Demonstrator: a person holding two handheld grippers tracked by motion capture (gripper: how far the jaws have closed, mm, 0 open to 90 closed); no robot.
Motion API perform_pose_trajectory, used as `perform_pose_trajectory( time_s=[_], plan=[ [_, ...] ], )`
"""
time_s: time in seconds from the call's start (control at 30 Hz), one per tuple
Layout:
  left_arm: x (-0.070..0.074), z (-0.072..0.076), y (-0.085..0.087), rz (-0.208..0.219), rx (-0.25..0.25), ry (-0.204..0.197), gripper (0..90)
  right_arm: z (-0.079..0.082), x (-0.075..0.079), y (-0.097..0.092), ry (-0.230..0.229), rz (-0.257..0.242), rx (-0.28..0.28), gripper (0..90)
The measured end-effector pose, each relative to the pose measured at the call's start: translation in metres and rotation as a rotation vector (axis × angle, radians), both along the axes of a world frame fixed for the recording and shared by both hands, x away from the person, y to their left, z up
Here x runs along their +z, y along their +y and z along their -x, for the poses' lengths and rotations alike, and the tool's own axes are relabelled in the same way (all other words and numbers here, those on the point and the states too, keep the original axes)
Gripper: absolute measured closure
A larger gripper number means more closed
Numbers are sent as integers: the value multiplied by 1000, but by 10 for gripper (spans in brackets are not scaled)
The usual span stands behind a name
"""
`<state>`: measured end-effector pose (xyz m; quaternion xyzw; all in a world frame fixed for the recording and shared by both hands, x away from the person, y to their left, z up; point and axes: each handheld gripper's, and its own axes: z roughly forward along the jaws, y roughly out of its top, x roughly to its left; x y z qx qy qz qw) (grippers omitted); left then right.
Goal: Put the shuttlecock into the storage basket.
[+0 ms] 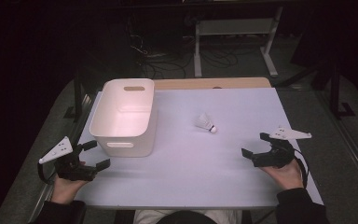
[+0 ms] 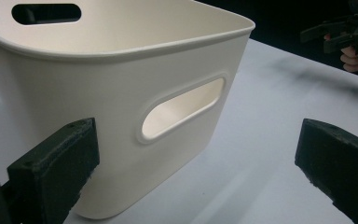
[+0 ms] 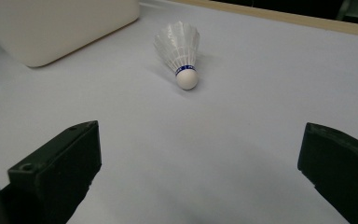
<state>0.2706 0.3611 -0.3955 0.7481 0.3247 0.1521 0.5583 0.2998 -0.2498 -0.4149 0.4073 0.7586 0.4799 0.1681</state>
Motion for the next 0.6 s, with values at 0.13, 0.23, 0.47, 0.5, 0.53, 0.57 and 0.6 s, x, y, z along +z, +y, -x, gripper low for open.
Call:
perform_pose_trajectory(
  time_s=[0.13, 0.23, 0.47, 0.5, 0.53, 0.57, 0.6],
  plan=[
    [0, 0, 0, 0, 1, 0, 0, 1, 0, 0, -2, -3, 1, 0],
    [0, 0, 0, 0, 3, 0, 0, 1, 0, 0, 1, -1, 3, 0],
    [0, 0, 0, 1, -2, 0, 0, 1, 0, 1, 3, 1, 12, 0],
    [0, 0, 0, 1, -2, 0, 0, 1, 0, 1, 5, 1, 13, 0],
    [0, 0, 0, 1, -3, 0, 0, 1, 0, 1, 7, 1, 14, 0],
    [0, 0, 0, 1, -3, 0, 0, 1, 0, 1, 7, 1, 14, 0],
    [0, 0, 0, 1, -4, 0, 0, 1, 0, 2, 9, 3, 16, 0]
  ],
)
